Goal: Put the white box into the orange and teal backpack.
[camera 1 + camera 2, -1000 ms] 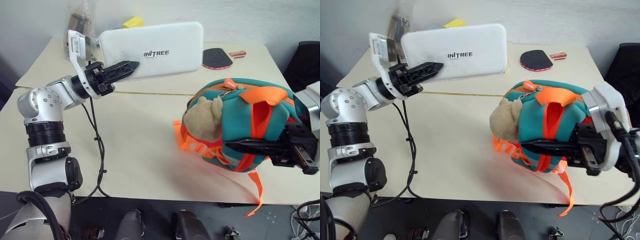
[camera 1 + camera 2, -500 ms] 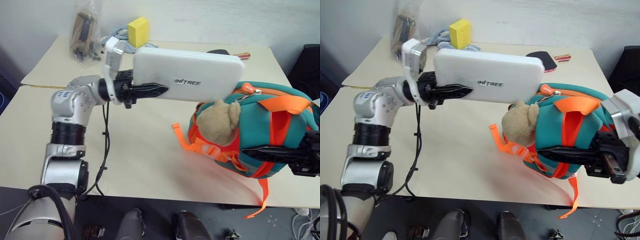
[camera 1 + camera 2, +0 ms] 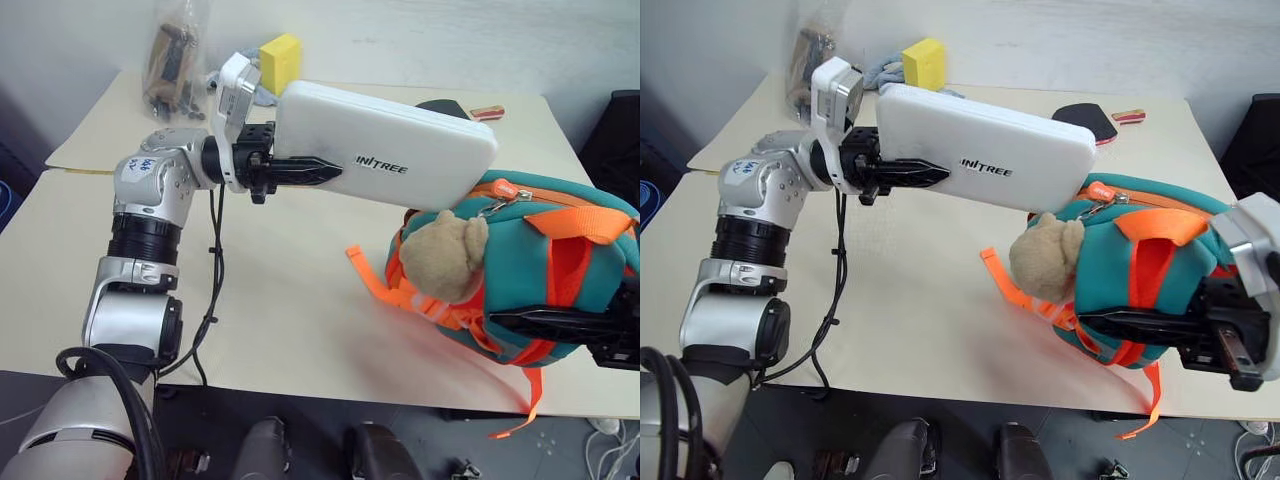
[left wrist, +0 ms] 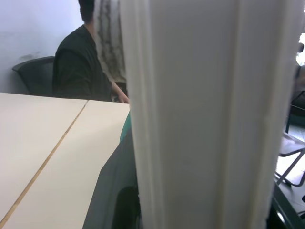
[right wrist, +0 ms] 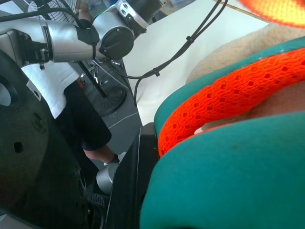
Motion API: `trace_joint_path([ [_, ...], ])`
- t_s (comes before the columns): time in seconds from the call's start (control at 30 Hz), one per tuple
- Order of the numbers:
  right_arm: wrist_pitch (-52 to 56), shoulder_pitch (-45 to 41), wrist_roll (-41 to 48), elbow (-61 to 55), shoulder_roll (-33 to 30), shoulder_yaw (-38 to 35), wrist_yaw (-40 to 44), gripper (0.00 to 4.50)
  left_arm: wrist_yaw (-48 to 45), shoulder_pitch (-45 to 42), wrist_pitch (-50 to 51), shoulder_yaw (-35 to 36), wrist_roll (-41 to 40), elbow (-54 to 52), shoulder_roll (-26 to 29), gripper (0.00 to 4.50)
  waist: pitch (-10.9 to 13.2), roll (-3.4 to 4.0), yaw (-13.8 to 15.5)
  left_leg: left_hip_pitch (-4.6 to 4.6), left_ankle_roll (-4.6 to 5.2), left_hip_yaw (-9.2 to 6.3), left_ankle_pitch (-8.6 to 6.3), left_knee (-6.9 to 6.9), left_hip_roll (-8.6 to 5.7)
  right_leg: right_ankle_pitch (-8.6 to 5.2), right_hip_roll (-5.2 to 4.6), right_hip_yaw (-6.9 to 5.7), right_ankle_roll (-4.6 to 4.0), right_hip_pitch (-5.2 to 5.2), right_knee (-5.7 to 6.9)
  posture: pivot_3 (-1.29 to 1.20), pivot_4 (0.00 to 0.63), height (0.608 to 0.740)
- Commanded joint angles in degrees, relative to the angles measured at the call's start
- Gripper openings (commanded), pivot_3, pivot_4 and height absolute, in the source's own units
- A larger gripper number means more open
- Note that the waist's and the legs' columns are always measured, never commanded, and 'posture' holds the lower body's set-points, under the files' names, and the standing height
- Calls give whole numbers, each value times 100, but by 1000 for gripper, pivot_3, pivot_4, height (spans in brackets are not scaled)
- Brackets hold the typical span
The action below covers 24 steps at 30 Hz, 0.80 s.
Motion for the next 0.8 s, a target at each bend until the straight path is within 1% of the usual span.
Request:
trace_joint_path([
  [0.03,-25,15,123,5,-103,-335,73,5,-155,101,-58,-174,-2,-566,-138,1387,0,0,1,0,0,0,0,-2,0,0,0,1,0,0,-2,0,150,740],
  [0.17,-68,66,50,-50,-79,-298,44,5,-4,272,-457,-400,264,-765,-405,1387,0,0,18,-2,1,-1,-1,1,-1,0,-1,1,0,2,-6,0,150,740],
  [0.3,-64,75,41,-24,-137,-307,72,5,-31,248,-1327,-702,796,-541,-569,1387,0,0,13,-3,6,0,-2,12,-2,4,-1,1,6,6,-5,0,150,740],
  [0.43,-86,44,41,-25,-166,-258,46,5,45,-99,-1565,-575,851,-63,-709,1387,0,-1,13,1,15,-1,-6,15,-2,5,-1,1,8,13,-4,0,150,740],
  [0.6,-129,-6,90,-36,-172,-202,-12,5,25,-269,-2040,-597,1042,296,-847,1387,0,0,8,0,16,0,-6,10,-2,5,-1,1,9,12,-9,0,150,740],
  [0.73,-304,-227,-30,-24,-152,84,-144,5,122,-273,-2349,-771,1246,365,-1207,1387,0,-1,7,0,15,0,-6,11,-3,5,-1,1,9,11,-10,0,150,740],
  [0.8,-504,-339,-277,-85,-58,260,-270,5,405,-239,-2606,-918,1459,430,-1552,1387,0,0,9,-1,16,1,-6,14,-3,6,-1,2,9,11,-8,0,150,740],
])
